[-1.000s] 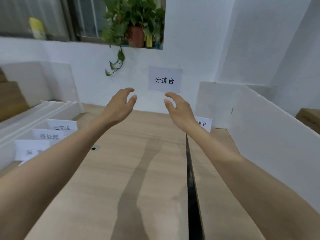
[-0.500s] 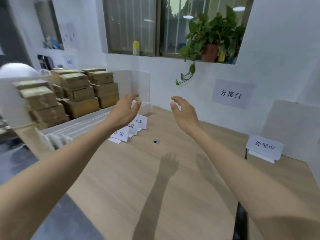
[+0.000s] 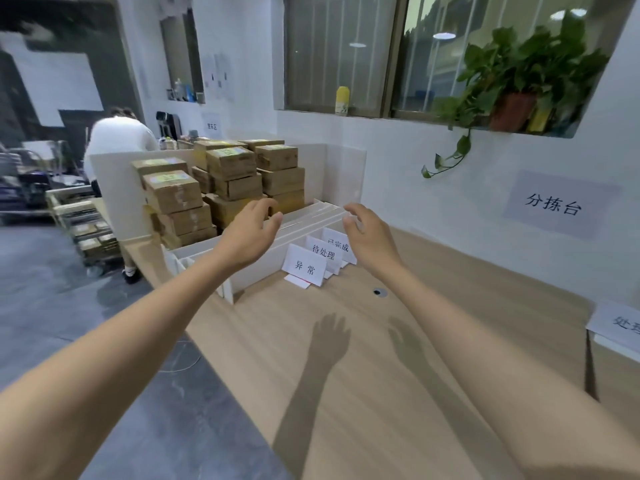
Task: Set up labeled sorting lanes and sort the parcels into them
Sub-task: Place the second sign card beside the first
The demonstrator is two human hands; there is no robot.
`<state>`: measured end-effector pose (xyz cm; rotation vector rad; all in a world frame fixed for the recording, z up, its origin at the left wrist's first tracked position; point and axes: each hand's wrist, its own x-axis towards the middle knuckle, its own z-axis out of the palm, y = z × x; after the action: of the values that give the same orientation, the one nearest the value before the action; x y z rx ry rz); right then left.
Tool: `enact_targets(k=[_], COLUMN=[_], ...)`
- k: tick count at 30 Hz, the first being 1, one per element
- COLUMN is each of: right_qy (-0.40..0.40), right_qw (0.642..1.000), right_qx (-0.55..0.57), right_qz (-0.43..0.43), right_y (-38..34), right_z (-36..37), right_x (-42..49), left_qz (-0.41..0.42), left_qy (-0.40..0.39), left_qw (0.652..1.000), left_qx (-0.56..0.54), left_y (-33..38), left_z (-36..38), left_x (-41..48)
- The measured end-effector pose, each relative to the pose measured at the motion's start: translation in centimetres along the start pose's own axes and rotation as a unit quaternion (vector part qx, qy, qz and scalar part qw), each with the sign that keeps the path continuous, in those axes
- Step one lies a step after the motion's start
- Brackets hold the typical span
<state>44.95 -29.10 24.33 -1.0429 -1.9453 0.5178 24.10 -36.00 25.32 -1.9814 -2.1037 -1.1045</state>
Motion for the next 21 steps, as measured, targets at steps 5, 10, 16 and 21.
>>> enact_targets(k=[5,10,16,21], right_qy=[0.003,0.025,0.044,0.045], right_qw=[1.000,1.000,0.997,0.995], right_qx=[0.000,-0.007,-0.021,-0.038], right_qz=[0.015,0.017,0.058,0.082], right_y=[-1.6,-1.9,-0.3,1.8], right_z=[4.9,9.5,14.1,17.0], right_x=[1.9,4.2,6.4,8.6], left_qz=[0.005,0.016,0.009,-0.004], left_qy=[-0.013,-0.027,-0.059,-0.077], left_qw=[1.000,0.999,0.998,0.997], left_qx=[-0.004,-0.010,-0.019,-0.028], left_y=[-5.3,-10.4,-15.4,-19.2], left_z=[-1.4,-1.7,-0.4,1.6], left_x=[1.8,4.0,6.0,8.6])
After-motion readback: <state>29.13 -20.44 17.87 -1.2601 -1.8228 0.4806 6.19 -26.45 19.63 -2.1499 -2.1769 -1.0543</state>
